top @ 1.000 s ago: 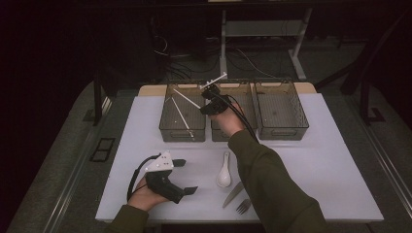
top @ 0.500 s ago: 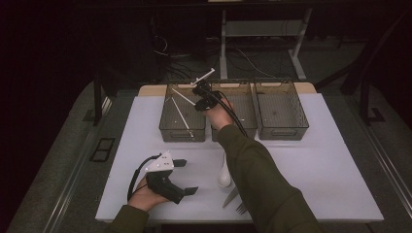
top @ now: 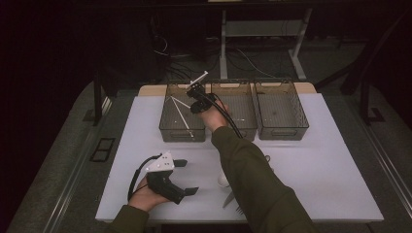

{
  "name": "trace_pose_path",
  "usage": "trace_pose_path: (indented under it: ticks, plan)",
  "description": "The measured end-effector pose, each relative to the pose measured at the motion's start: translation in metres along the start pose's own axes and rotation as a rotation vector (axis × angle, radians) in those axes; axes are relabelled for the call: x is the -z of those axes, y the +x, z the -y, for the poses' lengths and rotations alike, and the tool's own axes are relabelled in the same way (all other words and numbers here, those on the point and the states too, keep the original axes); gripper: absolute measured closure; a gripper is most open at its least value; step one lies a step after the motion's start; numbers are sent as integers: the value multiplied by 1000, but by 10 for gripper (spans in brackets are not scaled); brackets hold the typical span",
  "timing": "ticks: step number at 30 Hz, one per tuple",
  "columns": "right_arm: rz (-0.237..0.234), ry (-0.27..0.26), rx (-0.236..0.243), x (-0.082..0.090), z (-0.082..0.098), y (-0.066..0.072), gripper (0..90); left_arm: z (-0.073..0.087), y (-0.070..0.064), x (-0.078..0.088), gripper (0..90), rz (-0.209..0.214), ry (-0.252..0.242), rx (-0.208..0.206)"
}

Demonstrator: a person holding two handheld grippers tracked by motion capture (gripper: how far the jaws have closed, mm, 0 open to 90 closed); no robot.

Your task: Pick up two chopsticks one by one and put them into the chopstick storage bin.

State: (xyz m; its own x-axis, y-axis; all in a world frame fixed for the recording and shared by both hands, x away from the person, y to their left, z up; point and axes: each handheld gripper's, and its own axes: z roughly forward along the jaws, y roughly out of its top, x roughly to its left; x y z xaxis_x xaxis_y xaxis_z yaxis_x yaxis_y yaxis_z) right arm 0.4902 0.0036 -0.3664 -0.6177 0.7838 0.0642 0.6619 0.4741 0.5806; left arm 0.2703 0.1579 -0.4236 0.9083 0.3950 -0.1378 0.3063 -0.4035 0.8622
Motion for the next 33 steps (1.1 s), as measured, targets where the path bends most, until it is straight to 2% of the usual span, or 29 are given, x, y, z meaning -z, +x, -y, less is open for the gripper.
trace_pose_path:
  ticks: [10,18,21,27,29,33]
  plan:
    - [-6,9,4,-7,1,4,825,0,0,-1,0,2,1,-1]
    - [-24,-5,0,-2,1,2,714,0,0,0,0,2,0,-3]
    - [-39,-9,13,4,1,0,661,0,0,0,0,1,1,-3]
    - [-101,-55,30,24,5,-3,522,0,1,0,0,-4,5,-8]
    - [-109,-86,46,33,9,-3,498,0,1,-1,0,-5,7,-6]
    - [-140,-112,59,47,21,-8,464,1,0,-1,0,-9,10,-4]
